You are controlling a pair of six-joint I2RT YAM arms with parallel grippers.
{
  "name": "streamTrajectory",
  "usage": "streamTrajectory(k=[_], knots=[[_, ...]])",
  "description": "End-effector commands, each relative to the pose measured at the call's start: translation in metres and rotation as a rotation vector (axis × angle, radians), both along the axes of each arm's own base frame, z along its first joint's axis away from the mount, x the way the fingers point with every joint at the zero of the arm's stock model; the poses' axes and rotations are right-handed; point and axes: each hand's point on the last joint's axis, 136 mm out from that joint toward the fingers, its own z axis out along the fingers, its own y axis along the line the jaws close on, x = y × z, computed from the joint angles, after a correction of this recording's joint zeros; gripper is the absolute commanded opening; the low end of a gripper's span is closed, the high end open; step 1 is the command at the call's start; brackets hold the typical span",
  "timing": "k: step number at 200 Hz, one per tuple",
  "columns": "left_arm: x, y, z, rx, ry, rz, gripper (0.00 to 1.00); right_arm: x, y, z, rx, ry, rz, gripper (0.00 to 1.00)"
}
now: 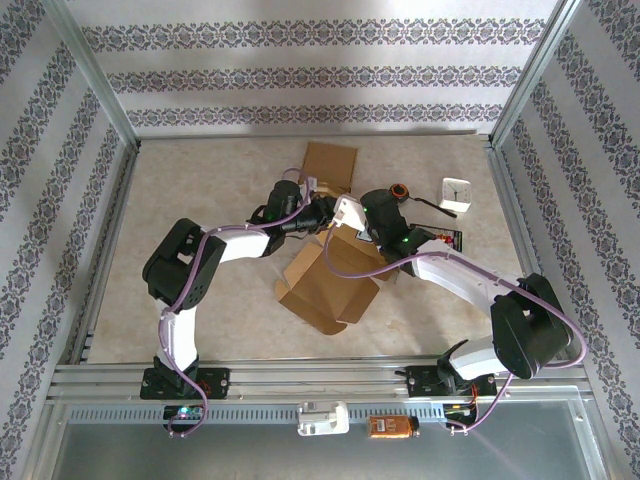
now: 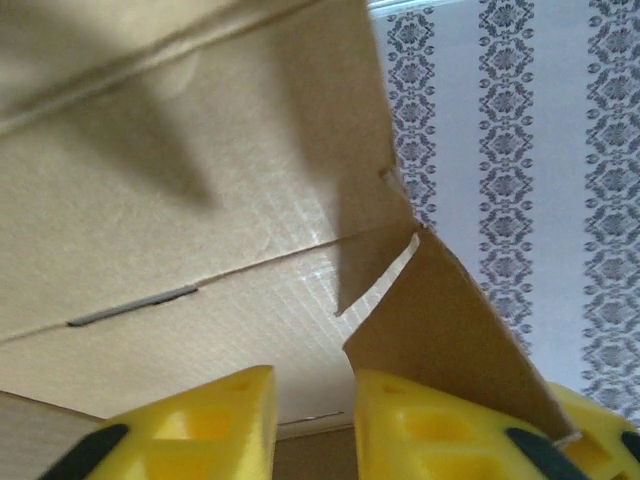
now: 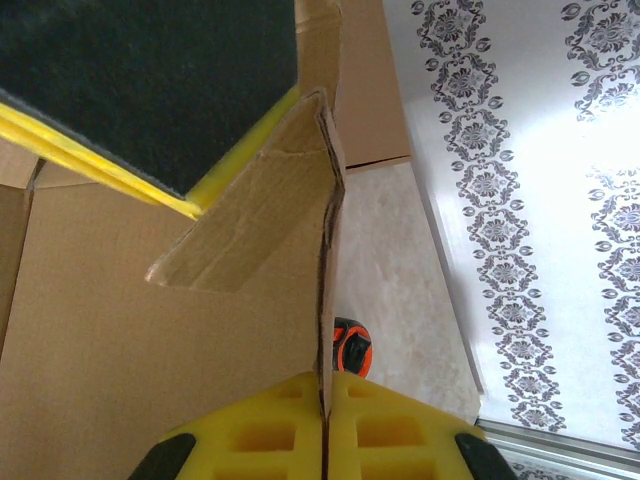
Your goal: Fold the paper box
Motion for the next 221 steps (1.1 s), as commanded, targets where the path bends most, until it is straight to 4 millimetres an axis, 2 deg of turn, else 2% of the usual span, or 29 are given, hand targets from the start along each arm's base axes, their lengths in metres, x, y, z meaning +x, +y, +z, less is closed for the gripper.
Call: streamTrajectory(k=[1,26,65,90,116,133,177,202,221], knots=[[0.001,0.028,0.027,0.128,-0.176,0.051,0.33,-0.002,0.003,0.003,-0.024,-0.022,0.019,0.07],[-0.012,0.063,0.027,0.398,-0.333,0.058,0.38,-0.002,0.000,0.006,-0.069,-0.055,0.024,0.07],[-0.035,0.104,0.015,0.805,-0.535,-0.084,0.43,-0.003,-0.001,0.006,-0.119,-0.081,0.043,0.07],[-0.043,0.109,0.000,0.996,-0.701,-0.280,0.45,-0.004,0.003,0.006,-0.116,-0.080,0.055,0.07],[-0.029,0.116,-0.015,1.089,-0.712,-0.384,0.47,-0.005,0.006,0.005,-0.129,-0.082,0.064,0.07],[-0.016,0.114,-0.017,1.056,-0.709,-0.417,0.49,-0.005,0.007,0.007,-0.139,-0.090,0.065,0.07],[-0.001,0.086,-0.019,0.745,-0.674,-0.491,0.51,-0.006,0.007,0.011,-0.155,-0.102,0.071,0.08],[0.004,0.069,-0.023,0.630,-0.650,-0.523,0.49,-0.004,0.011,0.017,-0.157,-0.123,0.080,0.08],[0.011,0.064,-0.031,0.602,-0.615,-0.507,0.41,-0.002,0.012,0.019,-0.161,-0.130,0.080,0.08]])
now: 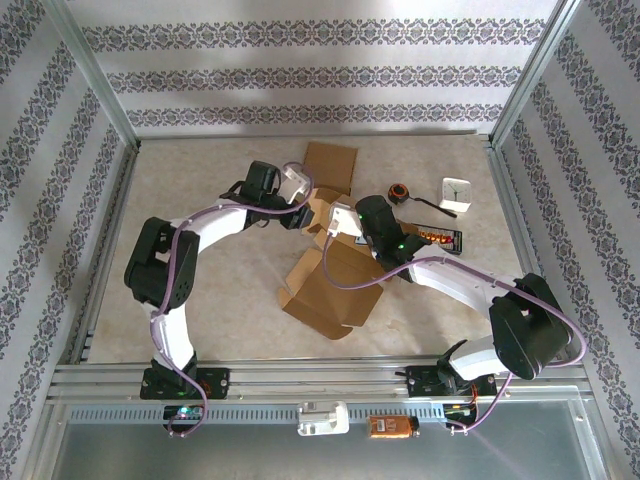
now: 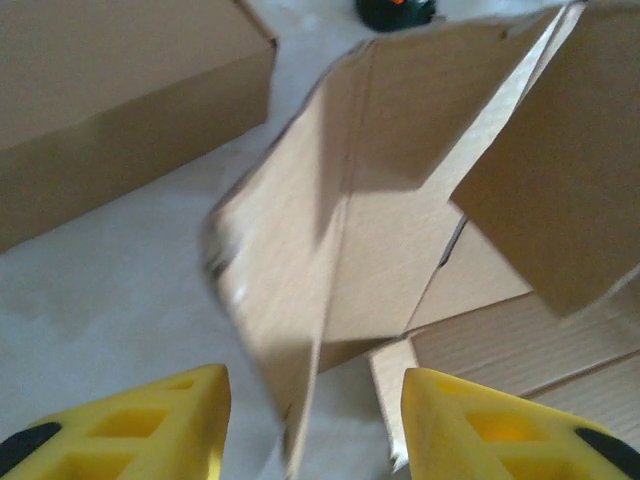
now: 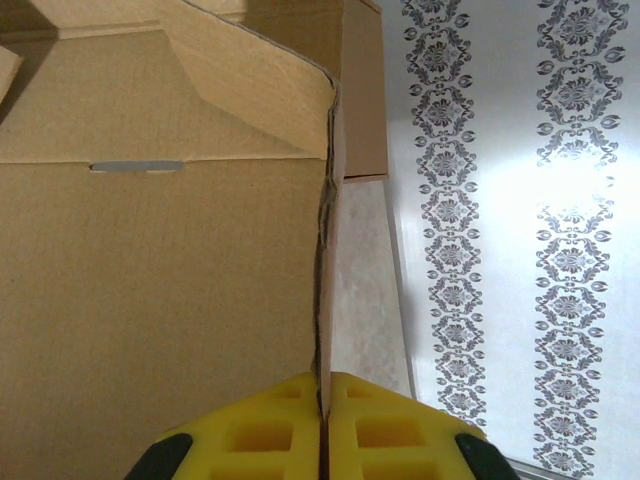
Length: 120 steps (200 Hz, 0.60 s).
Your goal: Fold the paper box
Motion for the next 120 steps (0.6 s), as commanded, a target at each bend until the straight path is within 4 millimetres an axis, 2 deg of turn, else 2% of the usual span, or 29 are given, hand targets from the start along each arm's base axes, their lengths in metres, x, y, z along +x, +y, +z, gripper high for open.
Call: streamTrajectory(k=[1,11,29,57,79,93,101,120], knots=[[-0.002,-0.018,0.002,-0.099,0.069,-0.048,0.41,0.002,0.004,0.017,-0.005,-0.050,0.008,0.08],[0.002,-0.017,0.000,-0.101,0.071,-0.026,0.34,0.003,0.005,0.017,-0.011,-0.052,0.008,0.10],[0.007,-0.016,0.007,-0.122,0.048,0.005,0.13,0.003,0.007,0.017,-0.022,-0.057,0.011,0.11],[0.022,-0.013,0.021,-0.102,-0.074,0.059,0.00,-0.004,0.016,0.010,0.014,-0.025,0.033,0.24],[0.033,-0.012,0.026,-0.055,-0.187,0.032,0.00,-0.025,0.029,0.010,0.121,0.081,0.087,0.36],[0.035,-0.015,0.029,-0.035,-0.266,-0.024,0.00,-0.048,0.038,0.017,0.254,0.227,0.126,0.51],[0.031,-0.019,0.029,-0.025,-0.319,-0.078,0.00,-0.061,0.042,0.025,0.344,0.312,0.140,0.56],[0.026,-0.026,0.028,-0.001,-0.436,-0.144,0.00,-0.081,0.049,0.054,0.599,0.460,0.120,0.74]])
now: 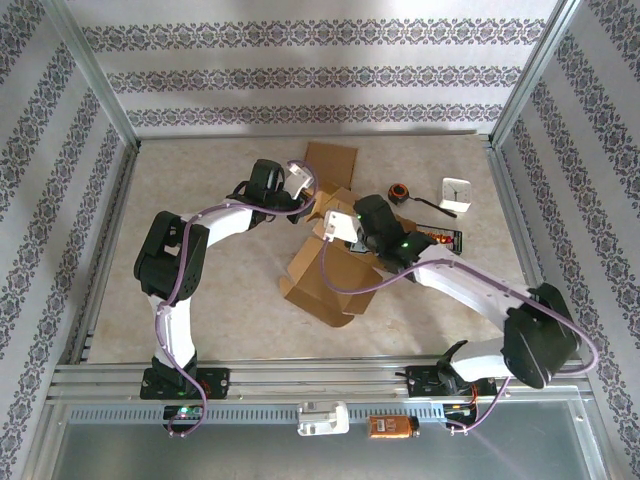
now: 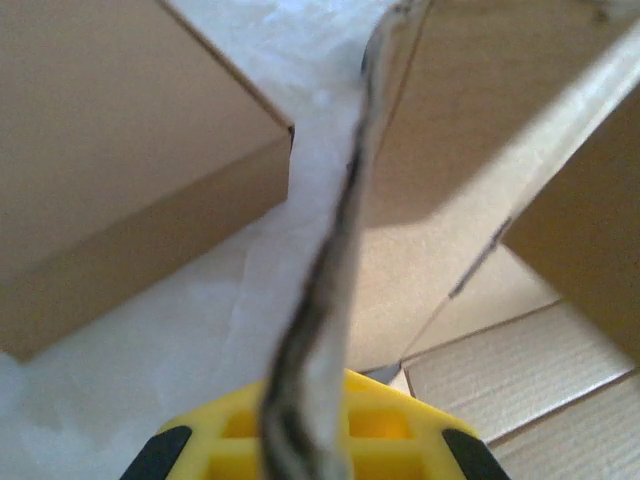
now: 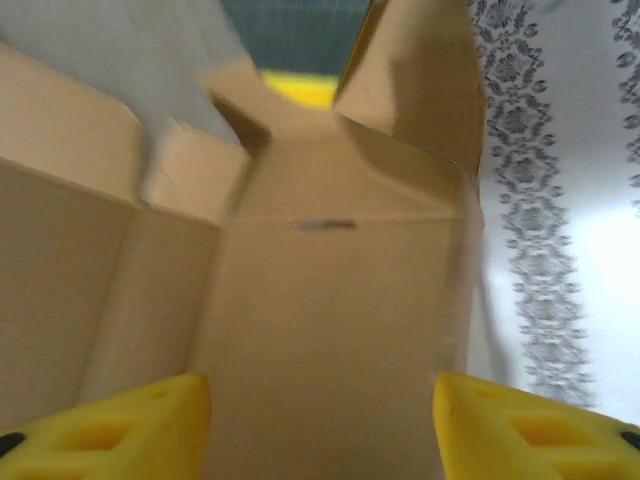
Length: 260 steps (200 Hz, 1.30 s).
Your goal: Fold the paper box
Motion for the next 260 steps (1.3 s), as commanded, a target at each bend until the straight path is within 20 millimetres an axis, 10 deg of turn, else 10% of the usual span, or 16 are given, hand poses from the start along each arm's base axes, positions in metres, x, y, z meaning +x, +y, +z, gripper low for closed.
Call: streamTrajectory(k=[1,54,88,169,260], knots=[[-0.002,-0.015,0.023,0.030,-0.260,-0.122,0.00,-0.041,0.018,0.042,0.369,0.275,0.006,0.75],[-0.003,-0.025,0.028,-0.020,-0.285,-0.165,0.00,-0.011,-0.024,0.113,1.062,0.710,-0.293,0.93],[-0.005,-0.032,0.032,-0.046,-0.281,-0.182,0.00,0.035,-0.073,0.077,1.216,0.885,-0.593,0.87],[-0.009,-0.041,0.031,-0.068,-0.240,-0.193,0.00,0.043,-0.071,-0.015,1.159,1.106,-0.694,0.71],[-0.023,-0.059,0.042,-0.069,-0.114,-0.170,0.00,0.041,-0.069,-0.030,1.157,1.154,-0.721,0.68]])
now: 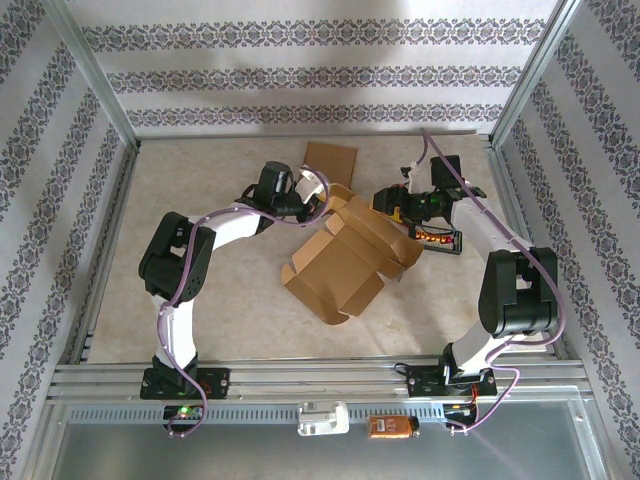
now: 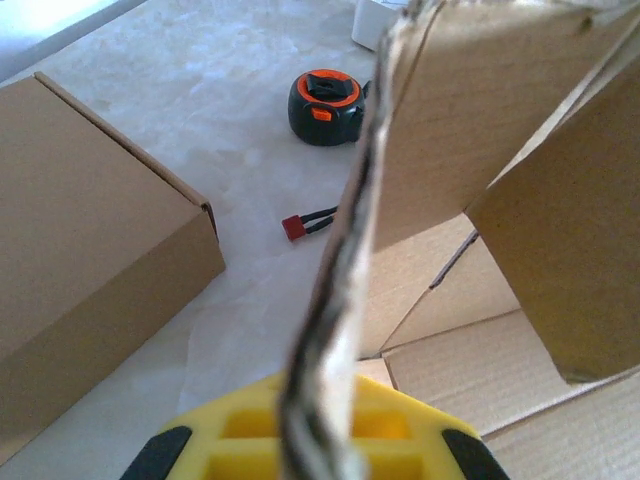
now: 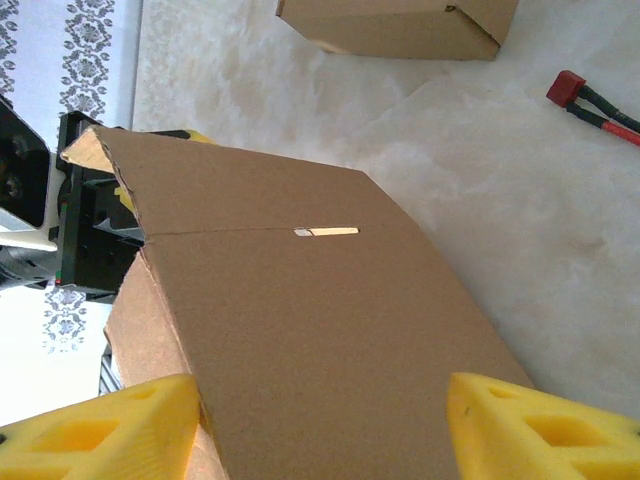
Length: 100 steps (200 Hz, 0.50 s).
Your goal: Fold the paper box
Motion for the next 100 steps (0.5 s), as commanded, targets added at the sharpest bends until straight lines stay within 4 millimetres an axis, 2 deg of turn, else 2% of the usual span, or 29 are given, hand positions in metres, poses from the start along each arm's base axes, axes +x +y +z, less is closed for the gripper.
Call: streamTrajectory(k=[1,26,58,75,100], knots=[[-0.012,-0.024,0.029,-0.050,-0.008,-0.054,0.00,-0.004,0.002,-0.006,0.010,0.027,0.002,0.68],[-0.013,-0.024,0.021,-0.022,-0.001,-0.049,0.00,-0.006,-0.001,0.019,0.001,-0.009,-0.026,0.71],[-0.014,-0.023,0.018,-0.005,-0.001,-0.048,0.00,-0.012,-0.010,0.061,-0.073,-0.174,-0.086,0.75],[-0.014,-0.024,0.019,-0.004,0.000,-0.053,0.00,-0.019,-0.008,0.064,-0.103,-0.214,-0.062,0.81],[-0.012,-0.024,0.021,0.009,0.001,-0.049,0.00,-0.030,0.000,0.053,-0.131,-0.207,0.001,0.82]])
